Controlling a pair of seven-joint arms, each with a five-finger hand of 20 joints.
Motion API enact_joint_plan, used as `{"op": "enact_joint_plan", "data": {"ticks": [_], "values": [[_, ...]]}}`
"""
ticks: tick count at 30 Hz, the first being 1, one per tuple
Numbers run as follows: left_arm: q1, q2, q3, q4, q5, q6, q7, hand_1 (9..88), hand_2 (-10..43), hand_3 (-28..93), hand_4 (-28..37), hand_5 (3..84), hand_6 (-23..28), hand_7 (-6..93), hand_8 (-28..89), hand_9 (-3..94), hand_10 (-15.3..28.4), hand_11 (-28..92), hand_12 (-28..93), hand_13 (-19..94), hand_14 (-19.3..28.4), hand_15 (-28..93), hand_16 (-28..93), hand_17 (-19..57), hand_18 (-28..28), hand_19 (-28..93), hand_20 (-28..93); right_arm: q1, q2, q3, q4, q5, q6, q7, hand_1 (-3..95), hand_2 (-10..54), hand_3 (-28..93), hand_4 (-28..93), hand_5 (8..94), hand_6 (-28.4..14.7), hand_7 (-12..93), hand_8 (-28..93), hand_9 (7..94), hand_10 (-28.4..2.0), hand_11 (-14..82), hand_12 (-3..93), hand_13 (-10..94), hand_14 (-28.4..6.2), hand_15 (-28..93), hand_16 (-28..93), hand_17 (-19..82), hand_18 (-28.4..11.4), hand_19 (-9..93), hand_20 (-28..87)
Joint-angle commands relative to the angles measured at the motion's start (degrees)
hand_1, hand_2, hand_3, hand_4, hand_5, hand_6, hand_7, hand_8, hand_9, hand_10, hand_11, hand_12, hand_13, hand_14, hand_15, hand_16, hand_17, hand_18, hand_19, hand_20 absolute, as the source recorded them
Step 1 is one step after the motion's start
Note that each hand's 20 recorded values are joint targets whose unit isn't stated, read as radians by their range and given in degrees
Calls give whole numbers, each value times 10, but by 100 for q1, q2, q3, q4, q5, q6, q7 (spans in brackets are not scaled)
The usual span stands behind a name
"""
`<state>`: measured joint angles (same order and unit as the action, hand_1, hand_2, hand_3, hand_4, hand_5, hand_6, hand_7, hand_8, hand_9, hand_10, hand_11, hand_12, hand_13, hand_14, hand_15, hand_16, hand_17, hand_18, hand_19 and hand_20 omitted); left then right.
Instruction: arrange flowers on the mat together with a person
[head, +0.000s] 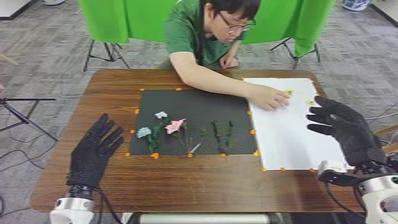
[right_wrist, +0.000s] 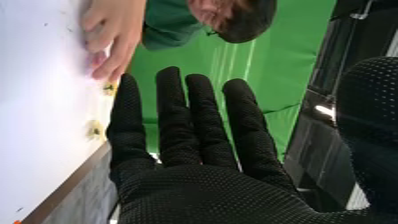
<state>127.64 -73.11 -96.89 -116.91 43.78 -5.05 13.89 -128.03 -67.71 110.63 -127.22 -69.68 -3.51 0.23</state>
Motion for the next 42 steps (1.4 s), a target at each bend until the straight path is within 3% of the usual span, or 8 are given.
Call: {"op": "enact_joint_plan", "data": {"ticks": [1, 9, 12, 17, 25, 27, 29, 42], "values": [[49, -94, 14, 34, -16, 27, -32, 270, -47, 683, -283, 301, 36, 128, -84, 209, 98, 155, 136, 197, 131, 194, 45, -111, 210, 386, 92, -150, -218, 151, 12, -30, -180, -52, 193, -56, 844, -242, 326, -59, 208, -111, 328, -149, 190, 249, 273, -117, 314, 236, 56, -217, 519, 331], [37, -106, 19, 29, -9, 12, -17, 270, -46, 682, -283, 302, 36, 129, -84, 210, 99, 156, 136, 197, 131, 194, 45, -111, 211, 386, 92, -114, -365, 234, 7, -58, -426, -34, 195, -54, 845, -243, 328, -59, 208, -112, 329, -147, 193, 248, 276, -118, 317, 232, 57, -216, 521, 330], [30, -116, 10, 36, 57, 26, -46, 269, -45, 682, -283, 302, 36, 128, -84, 212, 99, 156, 136, 197, 131, 194, 45, -111, 211, 386, 92, -57, -226, 74, 25, -45, -228, -17, 195, -53, 844, -243, 328, -59, 208, -112, 330, -147, 193, 247, 276, -118, 318, 231, 57, -216, 522, 330], [36, -98, 22, 47, 15, -3, 4, 267, -45, 683, -283, 303, 35, 128, -84, 214, 101, 155, 135, 199, 131, 194, 45, -111, 212, 386, 92, -41, -142, 7, 34, -30, -107, 2, 193, -53, 846, -242, 329, -60, 208, -112, 330, -147, 193, 247, 277, -118, 319, 229, 57, -216, 522, 330], [19, -86, 23, 49, 12, 2, -24, 263, -47, 685, -283, 304, 35, 128, -84, 215, 101, 155, 134, 200, 133, 196, 45, -110, 211, 386, 91, -97, -249, 134, 43, -176, -272, -24, 194, -55, 848, -242, 329, -60, 208, -112, 329, -147, 194, 247, 277, -118, 320, 227, 58, -216, 525, 332], [17, -75, 22, 53, 29, -3, -29, 262, -47, 686, -283, 304, 35, 128, -84, 216, 101, 155, 134, 200, 132, 195, 44, -110, 211, 385, 92, 396, 456, -779, 166, -170, 777, 203, 199, -60, 848, -242, 324, -61, 209, -112, 325, -146, 193, 247, 278, -117, 322, 227, 60, -216, 532, 336], [-3, -69, 20, 63, 23, -19, -40, 262, -47, 686, -283, 304, 35, 128, -84, 216, 101, 156, 134, 200, 132, 195, 44, -110, 211, 385, 91, 631, 623, -1068, 239, -189, 1040, 314, 199, -61, 847, -242, 321, -61, 210, -112, 324, -145, 194, 247, 278, -117, 322, 227, 59, -216, 535, 339], [-19, -44, 18, 67, 23, -41, -37, 263, -47, 686, -283, 304, 35, 128, -84, 215, 101, 154, 134, 200, 132, 194, 45, -110, 211, 384, 92, 661, 636, -1077, 261, -326, 982, 235, 197, -59, 846, -242, 319, -59, 215, -116, 323, -146, 195, 248, 282, -118, 325, 224, 61, -216, 537, 344]]}}
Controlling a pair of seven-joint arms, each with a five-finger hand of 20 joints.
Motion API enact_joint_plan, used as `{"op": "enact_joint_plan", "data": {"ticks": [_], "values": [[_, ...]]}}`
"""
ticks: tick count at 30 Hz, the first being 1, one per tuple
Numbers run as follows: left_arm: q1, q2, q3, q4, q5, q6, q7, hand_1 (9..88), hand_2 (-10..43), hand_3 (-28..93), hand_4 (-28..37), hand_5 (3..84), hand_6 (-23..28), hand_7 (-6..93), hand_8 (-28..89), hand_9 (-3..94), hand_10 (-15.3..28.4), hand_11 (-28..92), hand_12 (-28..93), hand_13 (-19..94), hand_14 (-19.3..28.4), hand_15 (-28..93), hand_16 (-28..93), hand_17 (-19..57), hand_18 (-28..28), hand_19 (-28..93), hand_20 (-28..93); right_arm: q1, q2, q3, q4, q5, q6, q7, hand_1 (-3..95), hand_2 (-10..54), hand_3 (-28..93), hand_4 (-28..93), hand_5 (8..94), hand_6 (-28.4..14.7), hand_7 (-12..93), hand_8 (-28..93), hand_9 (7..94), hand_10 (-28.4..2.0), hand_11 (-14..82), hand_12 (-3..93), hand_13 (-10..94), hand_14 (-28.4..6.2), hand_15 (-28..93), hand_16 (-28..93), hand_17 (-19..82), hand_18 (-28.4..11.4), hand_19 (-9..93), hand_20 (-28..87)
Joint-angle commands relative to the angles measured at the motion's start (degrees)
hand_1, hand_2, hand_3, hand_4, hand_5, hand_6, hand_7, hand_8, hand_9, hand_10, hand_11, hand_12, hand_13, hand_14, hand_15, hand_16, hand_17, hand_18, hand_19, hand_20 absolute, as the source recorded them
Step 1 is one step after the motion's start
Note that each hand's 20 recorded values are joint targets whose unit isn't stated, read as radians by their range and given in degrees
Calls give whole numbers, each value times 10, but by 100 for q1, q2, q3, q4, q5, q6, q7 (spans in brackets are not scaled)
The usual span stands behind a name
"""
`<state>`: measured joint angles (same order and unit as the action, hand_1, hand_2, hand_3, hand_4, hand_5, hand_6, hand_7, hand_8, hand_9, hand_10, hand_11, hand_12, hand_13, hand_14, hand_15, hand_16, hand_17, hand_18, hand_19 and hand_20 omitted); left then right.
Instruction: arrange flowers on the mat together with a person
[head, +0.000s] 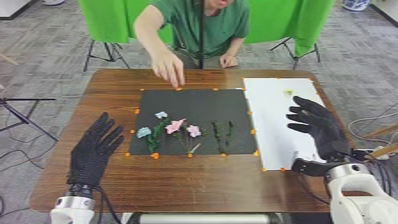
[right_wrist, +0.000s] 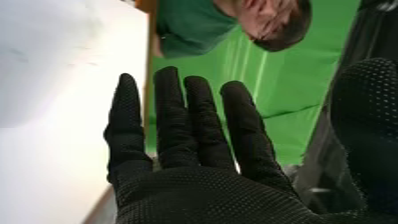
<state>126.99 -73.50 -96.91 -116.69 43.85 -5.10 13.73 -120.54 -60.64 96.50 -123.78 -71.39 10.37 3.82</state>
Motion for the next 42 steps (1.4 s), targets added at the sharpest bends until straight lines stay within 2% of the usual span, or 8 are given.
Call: {"op": "enact_joint_plan", "data": {"ticks": [1, 12, 15, 19, 27, 32, 35, 42], "values": [[45, -9, 20, 45, 20, -37, -20, 263, -47, 686, -283, 305, 35, 128, -84, 216, 101, 154, 134, 201, 132, 194, 45, -110, 211, 384, 92, -123, -100, 381, -89, -157, -454, -143, 197, -59, 846, -243, 319, -59, 215, -116, 322, -146, 195, 248, 283, -118, 325, 224, 61, -216, 538, 344], [59, -42, -45, 18, 25, 15, -17, 263, -47, 687, -283, 305, 35, 127, -84, 216, 101, 156, 135, 200, 131, 193, 45, -110, 211, 385, 92, 151, 136, 305, 114, -344, -357, -273, 199, -60, 847, -242, 323, -60, 219, -117, 331, -146, 200, 247, 296, -117, 334, 221, 69, -216, 543, 346], [48, -43, -49, 22, 25, 24, -23, 263, -47, 686, -283, 304, 35, 128, -84, 215, 100, 156, 135, 200, 132, 193, 45, -110, 211, 386, 92, 552, 530, 72, 244, -1253, 69, 50, 212, -75, 845, -249, 336, -62, 225, -121, 344, -145, 209, 243, 314, -117, 350, 216, 82, -216, 557, 350], [59, -40, -32, 17, 22, 37, -1, 264, -47, 686, -283, 304, 35, 127, -84, 216, 100, 154, 134, 201, 131, 193, 45, -110, 211, 386, 92, 1201, 1040, -138, 676, -3028, -1, 191, 236, -95, 807, -281, 343, -56, 254, -132, 360, -132, 238, 231, 361, -111, 411, 181, 127, -216, 627, 370], [77, -8, 19, 6, 21, 85, 48, 263, -48, 688, -283, 304, 35, 127, -84, 216, 101, 155, 135, 201, 131, 194, 45, -110, 212, 386, 92, 2414, 1876, -928, 1520, -6506, -809, 1072, 266, -95, 790, -283, 298, -46, 273, -138, 312, -115, 239, 234, 314, -100, 426, 171, 126, -199, 648, 374], [89, 26, 37, 1, 0, 116, 72, 263, -47, 686, -283, 305, 35, 127, -84, 216, 101, 155, 134, 200, 132, 193, 45, -110, 211, 386, 92, 2968, 2304, -1659, 2143, -7277, -678, 1460, 286, -95, 786, -283, 310, -38, 281, -144, 315, -101, 242, 236, 336, -102, 541, 171, 135, -192, 708, 417], [100, 59, 50, 0, -27, 155, 114, 264, -47, 685, -283, 306, 35, 128, -84, 216, 100, 154, 134, 200, 132, 193, 45, -110, 212, 387, 92, 3470, 2416, -2150, 2388, -7575, -1223, 1663, 320, -95, 773, -283, 337, -17, 274, -157, 341, -68, 235, 215, 404, -99, 646, 149, 165, -186, 758, 447], [97, 63, 71, 0, -21, 161, 107, 263, -47, 686, -283, 306, 35, 127, -84, 216, 101, 155, 135, 200, 132, 193, 45, -110, 212, 387, 91, 4437, 2439, -3101, 3317, -7817, -1381, 1508, 355, -95, 773, -283, 335, -25, 265, -154, 338, -65, 224, 206, 469, -93, 737, 139, 210, -178, 820, 472]]}}
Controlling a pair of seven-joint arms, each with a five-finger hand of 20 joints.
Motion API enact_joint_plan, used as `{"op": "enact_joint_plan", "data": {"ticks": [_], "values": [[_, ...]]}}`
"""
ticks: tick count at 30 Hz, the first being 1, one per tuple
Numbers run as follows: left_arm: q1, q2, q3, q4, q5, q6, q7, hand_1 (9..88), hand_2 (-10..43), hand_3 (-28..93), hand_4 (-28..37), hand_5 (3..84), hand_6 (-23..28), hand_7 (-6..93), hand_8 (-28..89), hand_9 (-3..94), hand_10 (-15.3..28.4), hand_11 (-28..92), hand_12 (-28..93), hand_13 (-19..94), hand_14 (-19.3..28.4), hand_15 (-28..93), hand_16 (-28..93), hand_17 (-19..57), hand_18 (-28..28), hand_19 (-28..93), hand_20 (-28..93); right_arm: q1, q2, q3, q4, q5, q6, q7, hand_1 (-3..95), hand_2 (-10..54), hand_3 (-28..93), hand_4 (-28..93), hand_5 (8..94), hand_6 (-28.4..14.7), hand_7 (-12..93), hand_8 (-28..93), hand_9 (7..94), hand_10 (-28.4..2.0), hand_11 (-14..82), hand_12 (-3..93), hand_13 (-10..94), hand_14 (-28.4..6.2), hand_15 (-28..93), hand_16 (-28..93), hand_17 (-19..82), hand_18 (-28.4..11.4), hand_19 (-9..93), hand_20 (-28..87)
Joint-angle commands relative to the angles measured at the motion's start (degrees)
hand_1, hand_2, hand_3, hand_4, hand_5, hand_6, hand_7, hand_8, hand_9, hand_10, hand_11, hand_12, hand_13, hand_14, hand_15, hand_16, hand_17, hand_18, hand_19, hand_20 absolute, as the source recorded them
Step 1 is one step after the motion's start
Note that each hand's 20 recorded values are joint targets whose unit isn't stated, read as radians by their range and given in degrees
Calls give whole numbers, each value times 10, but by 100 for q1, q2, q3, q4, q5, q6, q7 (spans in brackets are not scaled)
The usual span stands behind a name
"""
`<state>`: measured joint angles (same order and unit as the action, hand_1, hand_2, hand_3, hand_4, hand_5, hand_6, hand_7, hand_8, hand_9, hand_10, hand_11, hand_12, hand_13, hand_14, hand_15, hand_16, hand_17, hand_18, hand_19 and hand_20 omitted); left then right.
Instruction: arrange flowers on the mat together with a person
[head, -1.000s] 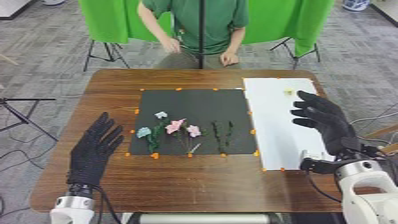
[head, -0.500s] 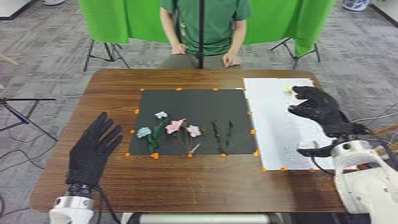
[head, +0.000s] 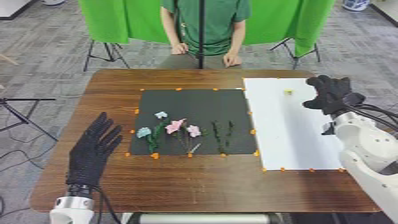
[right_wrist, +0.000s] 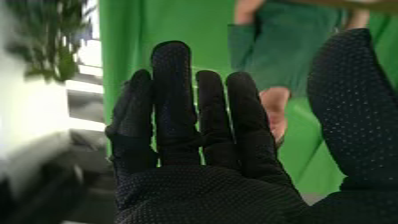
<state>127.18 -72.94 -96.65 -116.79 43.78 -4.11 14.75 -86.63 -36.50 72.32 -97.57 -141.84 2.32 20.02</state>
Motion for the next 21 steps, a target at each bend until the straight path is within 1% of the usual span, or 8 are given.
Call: {"op": "enact_joint_plan", "data": {"ticks": [1, 5, 7, 10, 14, 15, 18, 21], "values": [[84, 8, 47, 9, -13, 66, 11, 263, -47, 686, -283, 306, 35, 127, -84, 216, 100, 154, 134, 201, 132, 193, 46, -110, 212, 387, 91, 1173, -15, -810, 844, -864, -555, -102, 361, -95, 770, -283, 339, -24, 266, -154, 344, -66, 224, 203, 481, -92, 740, 136, 213, -179, 823, 472], [106, 8, 59, 6, -18, 73, 13, 263, -47, 686, -283, 306, 35, 127, -84, 216, 100, 155, 134, 201, 131, 192, 46, -110, 211, 386, 91, 1637, -220, -1296, 1378, -1038, -491, 40, 388, -95, 760, -283, 370, -12, 284, -161, 384, -63, 235, 195, 523, -90, 755, 132, 221, -182, 828, 473], [58, -5, 69, 28, -18, 47, -13, 264, -46, 685, -283, 306, 35, 127, -84, 216, 100, 155, 134, 201, 132, 193, 46, -110, 211, 386, 91, 1750, -383, -1316, 1602, -1072, -550, -22, 396, -95, 756, -283, 383, -2, 295, -167, 404, -58, 242, 193, 540, -87, 759, 132, 226, -185, 829, 473], [9, 11, 83, 48, -2, 22, -14, 263, -47, 685, -283, 305, 35, 127, -84, 216, 100, 154, 134, 201, 131, 192, 46, -110, 211, 386, 92, 1905, -531, -1412, 1851, -1085, -567, -39, 412, -95, 747, -283, 403, 6, 313, -175, 433, -59, 250, 191, 563, -85, 763, 136, 237, -189, 832, 473], [-4, 10, 80, 58, -6, 21, -15, 263, -46, 685, -283, 305, 35, 125, -83, 216, 101, 153, 135, 201, 131, 193, 46, -110, 211, 385, 92, 1965, -695, -1362, 2054, -1165, -686, -111, 427, -95, 731, -283, 445, 22, 336, -189, 492, -58, 257, 186, 590, -81, 762, 146, 246, -194, 835, 475], [-15, 18, 92, 67, -14, 26, 6, 264, -46, 685, -283, 305, 35, 125, -83, 216, 100, 153, 135, 201, 131, 193, 46, -110, 211, 385, 92, 1971, -717, -1337, 2071, -1065, -780, -103, 427, -95, 733, -283, 452, 26, 340, -190, 498, -59, 257, 186, 591, -79, 763, 147, 247, -194, 836, 476], [-10, 9, 98, 66, -6, 32, 3, 264, -46, 684, -283, 305, 35, 126, -83, 217, 102, 154, 135, 202, 132, 193, 46, -110, 211, 385, 92, 1903, -737, -1263, 2103, -983, -766, -133, 434, -95, 730, -283, 473, 30, 351, -196, 524, -57, 265, 186, 597, -76, 764, 155, 249, -194, 835, 480], [-11, 6, 84, 69, -4, 29, -19, 264, -47, 686, -283, 305, 35, 126, -83, 218, 102, 155, 135, 202, 132, 194, 46, -110, 211, 385, 92, 1896, -782, -1285, 2154, -1032, -797, -136, 444, -95, 723, -283, 497, 38, 363, -198, 562, -63, 279, 190, 609, -74, 768, 163, 251, -195, 835, 485]]}}
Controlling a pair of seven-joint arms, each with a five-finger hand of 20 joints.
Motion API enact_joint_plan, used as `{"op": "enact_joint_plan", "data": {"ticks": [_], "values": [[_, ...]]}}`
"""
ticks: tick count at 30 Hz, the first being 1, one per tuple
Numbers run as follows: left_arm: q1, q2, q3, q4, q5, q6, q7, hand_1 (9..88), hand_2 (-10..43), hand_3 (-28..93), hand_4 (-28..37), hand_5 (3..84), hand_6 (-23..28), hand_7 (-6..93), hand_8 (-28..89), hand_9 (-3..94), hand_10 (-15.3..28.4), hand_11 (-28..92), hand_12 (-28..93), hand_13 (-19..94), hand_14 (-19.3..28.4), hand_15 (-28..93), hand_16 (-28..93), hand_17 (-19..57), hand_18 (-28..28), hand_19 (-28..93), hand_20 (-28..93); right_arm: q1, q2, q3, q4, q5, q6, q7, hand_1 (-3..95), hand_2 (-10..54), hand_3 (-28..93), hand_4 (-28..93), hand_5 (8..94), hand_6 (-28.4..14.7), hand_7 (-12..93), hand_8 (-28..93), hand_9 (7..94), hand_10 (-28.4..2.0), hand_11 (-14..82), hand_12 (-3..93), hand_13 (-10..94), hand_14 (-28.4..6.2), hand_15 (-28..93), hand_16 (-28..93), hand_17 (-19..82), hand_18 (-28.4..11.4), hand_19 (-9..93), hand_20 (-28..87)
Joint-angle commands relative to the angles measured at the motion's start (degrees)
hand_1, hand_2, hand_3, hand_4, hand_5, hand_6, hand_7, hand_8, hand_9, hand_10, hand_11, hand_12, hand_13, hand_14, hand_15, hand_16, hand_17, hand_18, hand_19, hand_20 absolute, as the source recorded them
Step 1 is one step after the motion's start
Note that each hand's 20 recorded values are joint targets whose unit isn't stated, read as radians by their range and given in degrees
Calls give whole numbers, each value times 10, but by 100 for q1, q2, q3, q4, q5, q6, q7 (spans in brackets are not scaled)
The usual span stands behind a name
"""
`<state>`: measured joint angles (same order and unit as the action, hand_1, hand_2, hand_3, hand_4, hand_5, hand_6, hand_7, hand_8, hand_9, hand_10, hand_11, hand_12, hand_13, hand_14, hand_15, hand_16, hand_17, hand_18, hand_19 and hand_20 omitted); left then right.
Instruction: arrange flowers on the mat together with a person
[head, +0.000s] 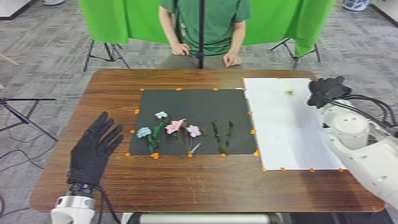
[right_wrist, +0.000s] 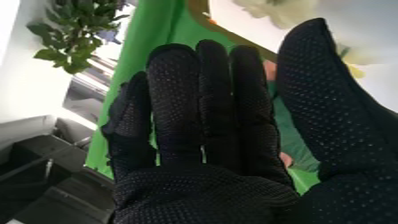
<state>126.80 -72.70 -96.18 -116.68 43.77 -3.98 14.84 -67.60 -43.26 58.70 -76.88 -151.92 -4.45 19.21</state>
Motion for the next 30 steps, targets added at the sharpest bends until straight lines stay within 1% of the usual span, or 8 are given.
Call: {"op": "enact_joint_plan", "data": {"ticks": [1, 5, 7, 14, 17, 23, 26, 30], "values": [[28, -20, 39, 56, -12, 25, -29, 264, -47, 686, -283, 305, 35, 126, -83, 218, 102, 155, 135, 202, 133, 195, 46, -110, 211, 386, 92, -14, -116, 76, 94, -42, -139, -54, 444, -95, 724, -283, 503, 39, 370, -198, 574, -67, 288, 194, 612, -72, 767, 165, 252, -196, 834, 487], [15, -25, 34, 63, -3, -15, -44, 264, -48, 687, -283, 305, 35, 126, -83, 219, 102, 155, 135, 202, 133, 194, 45, -110, 212, 386, 92, -5, -170, 49, 220, -117, -125, -16, 423, -95, 770, -283, 533, 41, 397, -201, 608, -74, 313, 207, 621, -71, 767, 173, 258, -196, 835, 491], [5, -24, 27, 67, 1, -10, -41, 264, -47, 686, -283, 306, 35, 126, -83, 219, 101, 155, 134, 202, 133, 194, 45, -110, 212, 386, 92, 17, -173, 18, 291, -174, -36, -81, 433, -95, 750, -283, 542, 38, 422, -133, 624, -76, 334, 212, 633, -68, 765, 179, 266, -196, 839, 492], [-24, -21, 27, 75, 4, -19, -52, 263, -46, 686, -283, 305, 35, 127, -83, 219, 102, 154, 135, 202, 133, 194, 46, -110, 212, 386, 91, 6, -207, 5, 661, -403, 1025, -656, 510, -95, 704, -283, 629, 46, 499, -47, 801, -44, 164, 420, 710, -52, 743, 208, 321, -188, 866, 492], [-11, -37, 24, 64, 4, -24, -57, 264, -46, 685, -283, 306, 35, 127, -83, 219, 102, 154, 135, 203, 133, 194, 46, -111, 212, 386, 91, -42, -118, -116, 450, -39, 1546, -733, 524, -95, 756, -282, 704, 48, 487, -31, 871, -36, 166, 455, 770, -46, 712, 217, 362, -185, 888, 486], [22, -34, 7, 52, 3, -27, -61, 264, -46, 686, -283, 307, 36, 127, -84, 219, 101, 153, 134, 202, 133, 195, 45, -110, 212, 386, 91, 37, -80, -674, -710, 924, 2476, -1170, 511, -95, 812, -283, 732, 38, 476, -28, 895, -35, 167, 469, 792, -40, 717, 234, 379, -192, 908, 487], [-3, -45, 20, 63, 3, -54, -95, 262, -46, 685, -283, 307, 35, 127, -84, 219, 101, 153, 134, 202, 133, 195, 45, -110, 211, 386, 91, 126, -287, -899, -1282, 1378, 2273, -1522, 502, -95, 835, -281, 741, 36, 468, -24, 902, -33, 164, 471, 794, -39, 718, 242, 380, -193, 910, 488], [-26, 13, 78, 76, -22, -73, -88, 262, -47, 686, -283, 307, 35, 127, -84, 219, 101, 154, 134, 202, 133, 195, 45, -111, 212, 386, 91, 239, -693, -1163, -1522, 1693, 1925, -1937, 495, -95, 834, -269, 746, 36, 459, -18, 909, -31, 156, 471, 793, -39, 716, 248, 380, -194, 910, 489]]}}
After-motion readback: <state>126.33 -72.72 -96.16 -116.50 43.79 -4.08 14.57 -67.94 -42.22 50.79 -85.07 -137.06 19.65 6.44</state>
